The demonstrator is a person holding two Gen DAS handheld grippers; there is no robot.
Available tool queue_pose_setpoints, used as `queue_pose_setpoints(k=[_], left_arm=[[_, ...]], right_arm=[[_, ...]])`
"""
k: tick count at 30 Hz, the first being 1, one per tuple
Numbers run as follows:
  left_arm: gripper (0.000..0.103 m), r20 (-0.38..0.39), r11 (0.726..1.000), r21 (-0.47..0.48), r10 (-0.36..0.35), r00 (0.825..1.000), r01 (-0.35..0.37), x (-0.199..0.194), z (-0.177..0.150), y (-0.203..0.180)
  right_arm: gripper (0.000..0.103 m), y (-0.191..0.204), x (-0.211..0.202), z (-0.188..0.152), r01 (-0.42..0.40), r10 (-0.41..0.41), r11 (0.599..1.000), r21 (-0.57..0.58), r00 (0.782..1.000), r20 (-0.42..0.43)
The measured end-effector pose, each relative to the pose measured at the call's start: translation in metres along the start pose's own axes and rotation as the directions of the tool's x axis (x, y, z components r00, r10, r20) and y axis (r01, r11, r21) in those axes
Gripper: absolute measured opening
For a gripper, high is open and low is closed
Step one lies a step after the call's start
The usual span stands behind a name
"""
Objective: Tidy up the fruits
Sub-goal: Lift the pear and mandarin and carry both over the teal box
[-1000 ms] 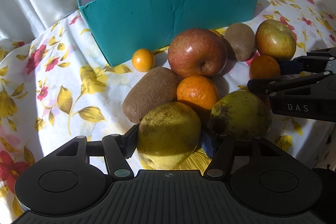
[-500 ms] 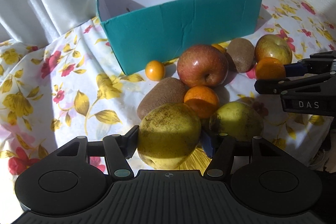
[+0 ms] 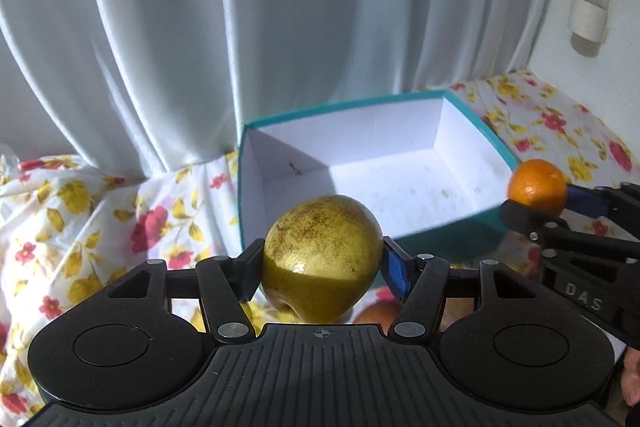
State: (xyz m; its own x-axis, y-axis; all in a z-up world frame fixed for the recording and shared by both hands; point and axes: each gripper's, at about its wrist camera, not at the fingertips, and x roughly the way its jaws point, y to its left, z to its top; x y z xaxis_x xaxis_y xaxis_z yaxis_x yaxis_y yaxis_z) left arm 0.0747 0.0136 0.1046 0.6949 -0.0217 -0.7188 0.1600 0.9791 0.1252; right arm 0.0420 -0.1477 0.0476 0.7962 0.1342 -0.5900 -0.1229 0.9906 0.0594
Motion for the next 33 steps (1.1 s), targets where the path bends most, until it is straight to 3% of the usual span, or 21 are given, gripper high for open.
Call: queue_pose_setpoints(k=[3,6,13,25,33], left_arm=[[0.065,0.046,0.998,0.002,0.056,0.997,-0.056,0.007,0.009,-0.007],[0.065,0.002,0.998,-0.033,0.061,0.998,-0.061,0.021,0.008,-0.005],[0.065,-0.039,0.997,-0.051,0.055,0.998,-0.057,0.041,0.003,0.000],[0.065,-0.104,0.997,-0.057,0.053,0.993,-0.059,0.075,0.005,0.001],[0.065,-0.103,0.997,-0.058,0.052,0.993,-0.059,0.083,0.007,0.002]], right_arm=[[0.046,-0.007,-0.003,0.027,0.031,-0.033,0.999,0.015,0.995,0.090],[0.046,-0.014,0.000,0.036,0.067,-0.073,0.997,0.047,0.987,0.142],[0.046,-0.027,0.017,0.020,0.073,-0.088,0.987,0.144,0.991,0.100],[0.046,-0.025,0.044,0.015,0.072,-0.078,0.990,0.125,0.996,0.042],[0.046,-0.029,0.058,0.015,0.085,-0.088,0.988,0.126,0.996,0.016]])
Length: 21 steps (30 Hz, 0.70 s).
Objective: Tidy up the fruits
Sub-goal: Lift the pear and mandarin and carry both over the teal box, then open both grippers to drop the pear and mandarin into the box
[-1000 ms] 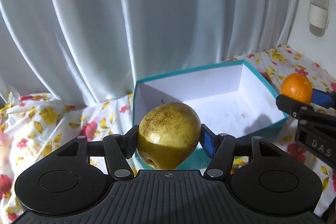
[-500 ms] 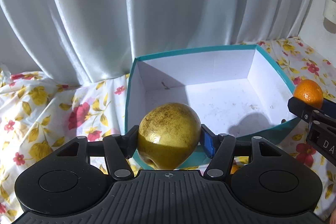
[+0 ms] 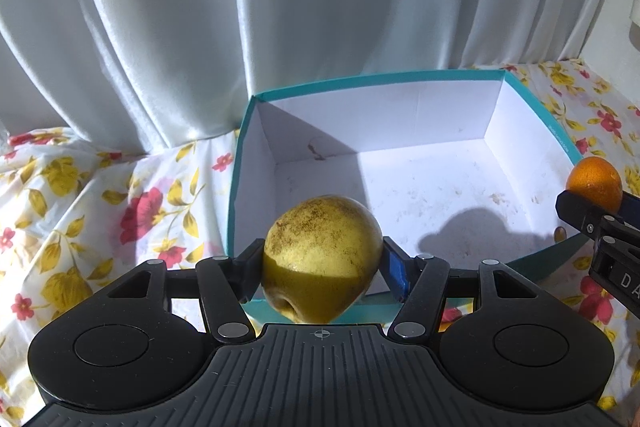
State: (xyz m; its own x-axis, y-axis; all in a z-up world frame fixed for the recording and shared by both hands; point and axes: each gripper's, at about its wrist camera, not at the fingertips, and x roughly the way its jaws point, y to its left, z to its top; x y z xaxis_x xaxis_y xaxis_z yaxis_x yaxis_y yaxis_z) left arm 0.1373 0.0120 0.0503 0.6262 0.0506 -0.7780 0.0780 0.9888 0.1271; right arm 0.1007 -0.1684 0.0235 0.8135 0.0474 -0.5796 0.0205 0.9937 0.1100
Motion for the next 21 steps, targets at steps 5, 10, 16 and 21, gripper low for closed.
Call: queue_pose_setpoints(k=[5,10,16,21], left_arm=[[0.065,0.000,1.000,0.001,0.001,1.000,-0.001,0.003,0.001,0.000],[0.065,-0.006,1.000,0.000,0.006,1.000,-0.006,0.006,0.002,0.000],[0.065,-0.017,1.000,0.003,0.015,1.000,-0.015,0.012,0.003,0.000],[0.065,-0.034,1.000,0.001,0.020,0.999,-0.020,0.017,0.002,0.001]], right_arm=[[0.046,0.000,0.007,-0.001,0.001,-0.001,1.000,0.002,1.000,-0.019],[0.046,0.000,0.014,-0.003,0.001,-0.001,1.000,-0.003,0.999,-0.039],[0.046,0.000,0.021,-0.006,0.009,-0.010,1.000,-0.016,0.998,-0.054],[0.046,0.001,0.026,-0.007,0.021,-0.023,0.999,-0.039,0.998,-0.057]])
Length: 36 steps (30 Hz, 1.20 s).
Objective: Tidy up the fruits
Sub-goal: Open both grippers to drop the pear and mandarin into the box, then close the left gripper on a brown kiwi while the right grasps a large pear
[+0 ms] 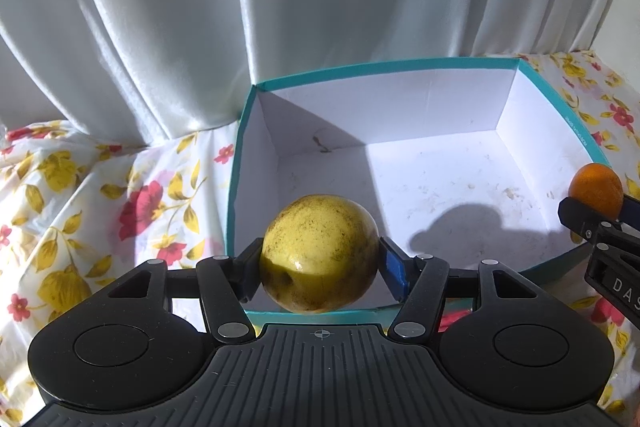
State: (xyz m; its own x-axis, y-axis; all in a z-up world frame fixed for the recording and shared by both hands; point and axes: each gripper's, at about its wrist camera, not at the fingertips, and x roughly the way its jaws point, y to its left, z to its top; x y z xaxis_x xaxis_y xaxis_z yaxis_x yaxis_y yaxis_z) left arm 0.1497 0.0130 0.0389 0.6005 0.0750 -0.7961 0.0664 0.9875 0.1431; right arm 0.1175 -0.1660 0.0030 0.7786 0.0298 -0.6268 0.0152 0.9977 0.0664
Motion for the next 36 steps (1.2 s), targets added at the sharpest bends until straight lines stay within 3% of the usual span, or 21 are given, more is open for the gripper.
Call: queue_pose_setpoints(k=[11,14,22,36], left_arm=[[0.065,-0.023,1.000,0.010,0.013,1.000,-0.013,0.008,-0.002,-0.002],[0.075,0.013,0.999,0.021,0.045,0.999,-0.045,0.003,-0.001,-0.002],[0.080,0.027,0.999,0.023,0.044,0.999,-0.045,-0.006,-0.002,-0.002],[0.082,0.080,0.998,0.032,0.055,0.995,-0.058,-0.037,-0.031,0.010]], right_arm=[[0.047,0.000,0.009,0.001,0.021,-0.021,0.999,-0.035,1.000,-0.008],[0.049,0.000,0.009,0.001,0.027,-0.027,0.999,-0.034,1.000,-0.001],[0.070,-0.001,-0.003,0.003,0.039,-0.037,0.999,-0.031,0.998,0.046],[0.088,-0.002,-0.033,-0.005,0.036,-0.035,0.999,-0.009,0.995,0.096]])
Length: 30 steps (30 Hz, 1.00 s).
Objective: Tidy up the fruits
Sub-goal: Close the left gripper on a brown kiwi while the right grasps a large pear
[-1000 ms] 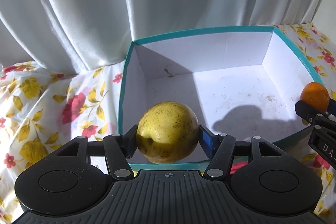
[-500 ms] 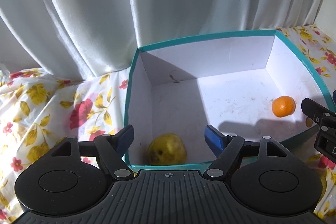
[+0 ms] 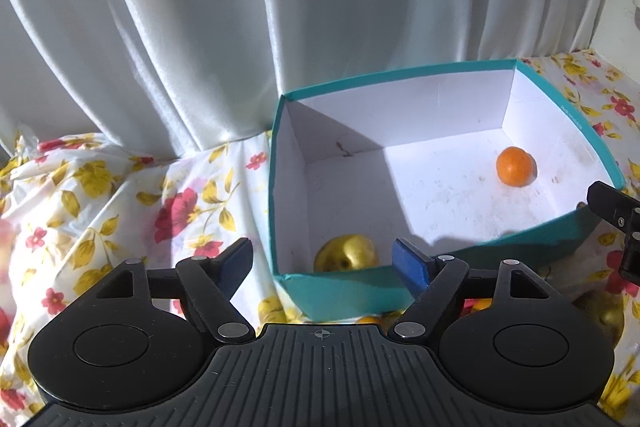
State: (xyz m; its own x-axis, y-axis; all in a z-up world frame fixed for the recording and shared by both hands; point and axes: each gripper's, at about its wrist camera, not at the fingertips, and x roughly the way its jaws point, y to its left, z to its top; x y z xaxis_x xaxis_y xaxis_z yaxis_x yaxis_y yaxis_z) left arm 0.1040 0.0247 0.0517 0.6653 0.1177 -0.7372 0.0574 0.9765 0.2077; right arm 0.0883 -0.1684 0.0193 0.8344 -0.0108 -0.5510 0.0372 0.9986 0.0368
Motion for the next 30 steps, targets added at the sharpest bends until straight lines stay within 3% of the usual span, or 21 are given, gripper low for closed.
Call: queue_pose_setpoints(k=[5,13,24,30], left_arm=[[0.082,0.014,1.000,0.015,-0.014,1.000,0.014,-0.013,-0.035,0.008],[0.082,-0.019,0.997,0.055,-0.052,0.998,0.053,-0.017,-0.087,0.014],[0.079,-0.054,0.989,0.127,-0.068,0.996,0.075,-0.010,-0.108,0.011],[0.078,-0.057,0.971,0.208,-0.109,0.992,0.118,-0.002,-0.114,0.001]], right_arm=[[0.091,-0.003,-0.016,-0.020,-0.027,0.027,1.000,0.014,0.999,-0.017],[0.091,0.001,-0.028,-0.066,0.013,-0.019,0.999,-0.048,0.992,-0.125],[0.091,0.000,-0.026,-0.085,0.029,-0.039,0.998,-0.059,0.983,-0.182],[0.091,0.004,-0.019,-0.088,0.020,-0.035,0.997,-0.074,0.978,-0.205]])
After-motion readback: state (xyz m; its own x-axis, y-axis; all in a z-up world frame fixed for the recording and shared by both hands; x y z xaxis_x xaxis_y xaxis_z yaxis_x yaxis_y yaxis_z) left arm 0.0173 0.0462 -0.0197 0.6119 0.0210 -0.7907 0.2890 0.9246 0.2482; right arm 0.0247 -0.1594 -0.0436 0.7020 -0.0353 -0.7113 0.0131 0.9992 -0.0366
